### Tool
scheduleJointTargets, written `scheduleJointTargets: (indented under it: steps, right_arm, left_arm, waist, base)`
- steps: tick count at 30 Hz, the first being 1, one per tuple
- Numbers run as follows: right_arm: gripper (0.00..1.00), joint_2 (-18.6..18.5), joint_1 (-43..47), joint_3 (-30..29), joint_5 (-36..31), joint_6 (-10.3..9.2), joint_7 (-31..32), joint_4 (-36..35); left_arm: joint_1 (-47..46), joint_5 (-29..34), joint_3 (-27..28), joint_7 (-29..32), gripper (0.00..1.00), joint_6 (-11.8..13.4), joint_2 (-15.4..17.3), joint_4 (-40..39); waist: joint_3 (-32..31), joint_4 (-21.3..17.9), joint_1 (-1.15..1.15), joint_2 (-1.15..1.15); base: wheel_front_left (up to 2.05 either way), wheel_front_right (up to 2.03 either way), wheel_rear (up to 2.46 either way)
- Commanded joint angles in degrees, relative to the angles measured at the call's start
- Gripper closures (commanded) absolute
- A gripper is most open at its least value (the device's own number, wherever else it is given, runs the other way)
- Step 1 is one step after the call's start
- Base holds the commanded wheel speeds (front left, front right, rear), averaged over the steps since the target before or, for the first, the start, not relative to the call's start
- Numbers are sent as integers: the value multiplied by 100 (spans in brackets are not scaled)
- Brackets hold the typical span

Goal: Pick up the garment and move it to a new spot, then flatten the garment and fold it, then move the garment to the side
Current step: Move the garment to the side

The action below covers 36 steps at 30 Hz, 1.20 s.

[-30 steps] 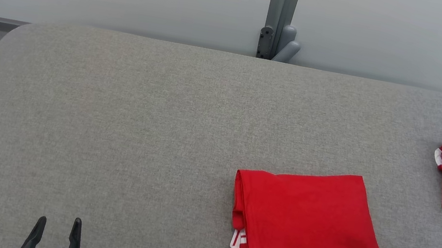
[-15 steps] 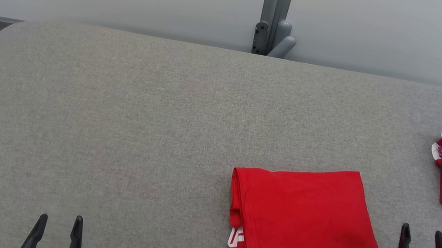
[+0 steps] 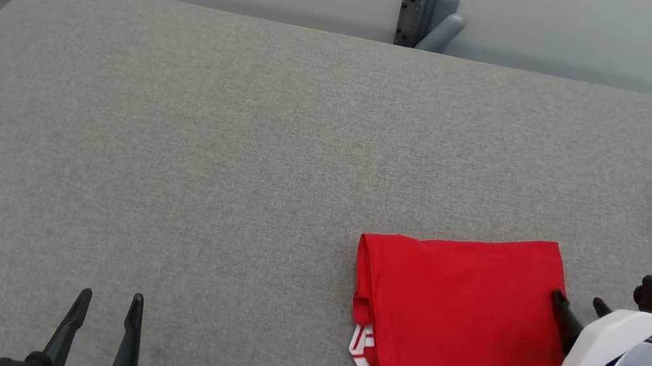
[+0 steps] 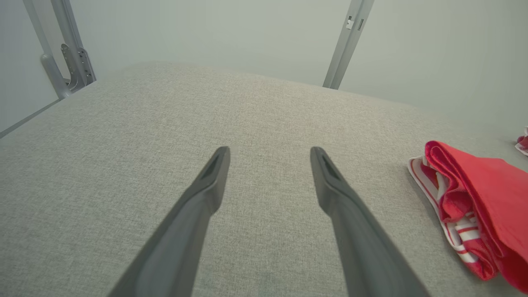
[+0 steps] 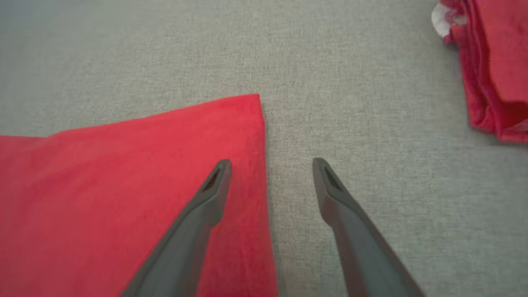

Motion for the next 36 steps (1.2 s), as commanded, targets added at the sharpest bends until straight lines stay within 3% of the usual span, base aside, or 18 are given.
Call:
scheduleJointTargets:
  steps: [1, 7, 8, 9, 15, 21, 28, 36]
  right_arm:
    - [0, 75, -95, 38, 164, 0, 136, 193]
    - [1, 28, -251, 430, 746, 0, 542, 622]
    - [71, 35, -299, 462, 836, 0, 497, 634]
    - [100, 16, -364, 488, 915, 0, 462, 632]
    - [100, -187, -1023, 1028, 1295, 0, 421, 288]
    - [100, -594, -1933, 1158, 1409, -2, 614, 39]
    - [100, -980, -2721, 747, 1286, -2, 847, -63]
    - [100, -1130, -3072, 66, 1042, -2, 1024, -241]
  left_arm:
    - [-97, -22, -18, -15, 0, 0, 11, 12]
    - [-244, -37, -54, -15, 0, -1, 10, 16]
    - [-262, -41, -39, -15, 0, -1, 10, 7]
    - [-277, -41, -31, -15, 0, -1, 10, 3]
    - [-412, -79, 40, -14, 0, -1, 10, -77]
    - [-660, -87, 53, -15, 0, -1, 9, -164]
    - [-990, -14, -139, -14, 0, -1, 119, -228]
    - [-1112, -2, -238, -14, 0, -1, 269, -275]
  waist:
    - [133, 138, 0, -1]
    - [319, 225, 0, -1]
    - [353, 211, 0, -1]
    - [385, 191, 0, -1]
    - [647, -168, 0, -1]
    - [1007, -704, 0, -1]
    - [1409, -1211, 0, -1]
    - [1623, -1403, 0, -1]
  base:
    - [0, 0, 0]
    - [0, 0, 0]
    - [0, 0, 0]
    - [0, 0, 0]
    - [0, 0, 0]
    - [0, 0, 0]
    - [0, 0, 0]
    - [0, 0, 0]
